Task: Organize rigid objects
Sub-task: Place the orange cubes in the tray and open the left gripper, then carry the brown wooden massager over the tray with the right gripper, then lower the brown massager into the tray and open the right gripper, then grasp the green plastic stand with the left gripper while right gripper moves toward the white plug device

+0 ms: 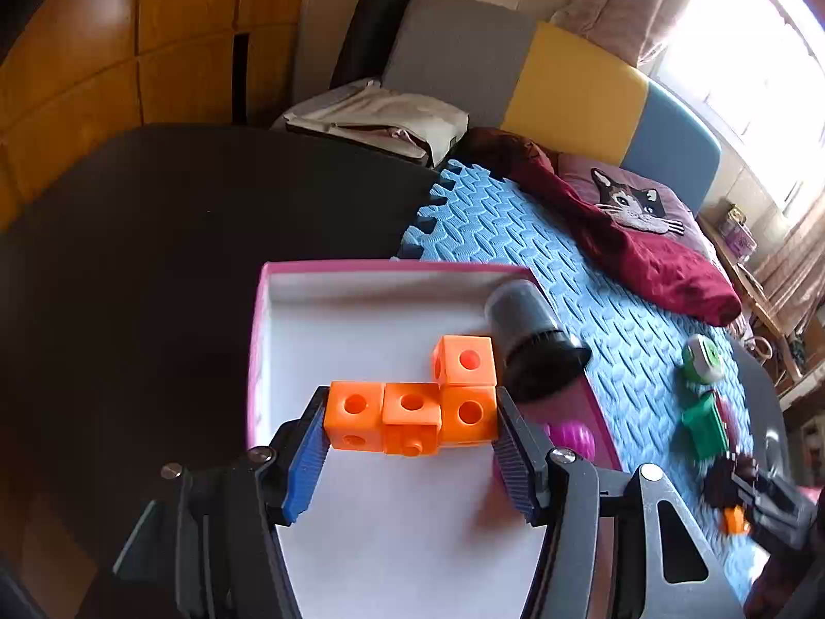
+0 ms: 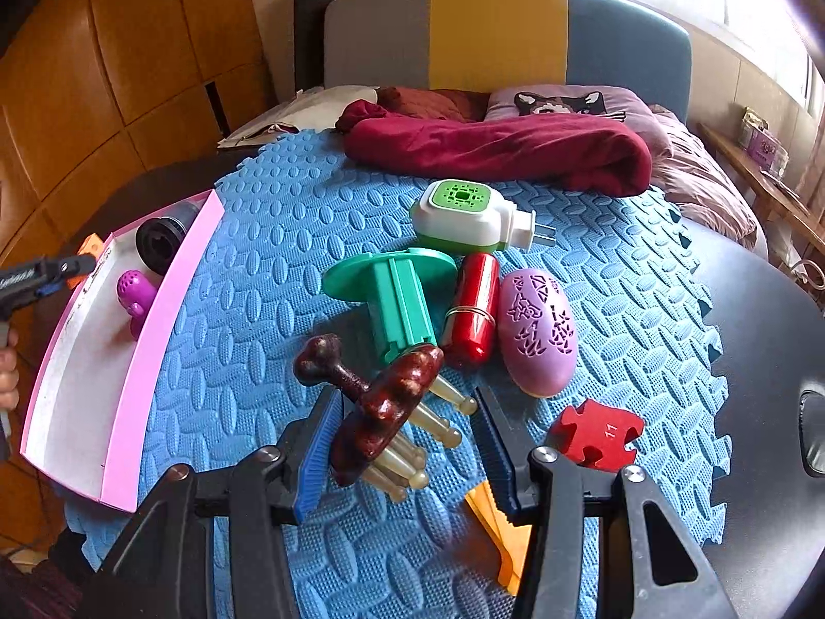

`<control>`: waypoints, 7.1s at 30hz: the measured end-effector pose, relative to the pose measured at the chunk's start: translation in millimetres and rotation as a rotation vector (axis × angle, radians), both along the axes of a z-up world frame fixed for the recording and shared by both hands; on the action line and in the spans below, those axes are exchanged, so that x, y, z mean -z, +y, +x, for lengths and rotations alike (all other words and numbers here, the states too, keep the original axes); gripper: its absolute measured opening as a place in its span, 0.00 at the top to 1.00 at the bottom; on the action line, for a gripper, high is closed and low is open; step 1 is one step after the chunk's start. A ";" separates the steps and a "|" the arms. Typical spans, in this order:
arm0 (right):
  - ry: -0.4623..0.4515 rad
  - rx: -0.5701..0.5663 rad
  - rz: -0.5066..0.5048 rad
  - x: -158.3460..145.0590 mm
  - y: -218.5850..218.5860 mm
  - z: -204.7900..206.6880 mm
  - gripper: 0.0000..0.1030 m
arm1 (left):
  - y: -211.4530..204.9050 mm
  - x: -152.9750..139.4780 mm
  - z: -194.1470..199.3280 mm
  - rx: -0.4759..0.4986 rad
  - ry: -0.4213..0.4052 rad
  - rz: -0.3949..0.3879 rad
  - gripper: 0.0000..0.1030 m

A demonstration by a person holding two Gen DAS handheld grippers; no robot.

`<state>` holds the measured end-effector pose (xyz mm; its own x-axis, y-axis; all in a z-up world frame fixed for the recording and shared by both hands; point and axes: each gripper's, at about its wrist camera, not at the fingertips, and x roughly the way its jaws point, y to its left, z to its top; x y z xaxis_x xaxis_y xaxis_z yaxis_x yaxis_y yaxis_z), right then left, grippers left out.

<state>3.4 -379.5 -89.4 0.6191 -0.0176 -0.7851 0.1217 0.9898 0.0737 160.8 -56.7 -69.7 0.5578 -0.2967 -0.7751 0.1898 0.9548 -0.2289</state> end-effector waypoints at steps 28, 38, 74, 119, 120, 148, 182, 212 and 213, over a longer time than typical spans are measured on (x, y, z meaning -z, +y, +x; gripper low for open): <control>-0.007 -0.012 -0.043 0.1 3.7 -0.6 0.50 | 0.3 -11.4 -78.2 0.008 -0.140 0.133 0.25; -0.016 -0.027 -0.086 -0.1 9.4 -0.8 0.50 | -2.6 -16.0 -109.2 0.031 -0.177 0.173 0.25; -0.167 -0.218 0.159 -47.5 96.9 18.9 0.50 | 64.0 -19.5 -106.4 -0.129 -0.171 0.150 0.25; -0.027 -0.331 0.132 -14.1 223.2 105.4 0.49 | 97.7 -32.7 -117.7 -0.202 -0.243 0.207 0.25; -0.035 -0.331 0.135 -16.2 221.4 102.6 0.49 | 97.5 -32.3 -117.8 -0.202 -0.242 0.208 0.25; -0.169 -0.092 0.025 -66.6 72.8 29.1 0.47 | 60.6 -35.8 -126.2 -0.094 -0.256 0.218 0.19; -0.254 0.548 0.255 -39.1 -118.5 -36.7 0.47 | -168.2 -30.5 -88.9 0.441 -0.040 0.073 0.37; -0.246 0.537 0.300 -36.3 -123.2 -34.7 0.47 | -225.1 30.0 -70.2 0.480 0.022 0.092 0.44; -0.246 0.536 0.304 -36.1 -123.7 -35.1 0.47 | -220.6 29.9 -77.7 0.485 -0.006 0.107 0.44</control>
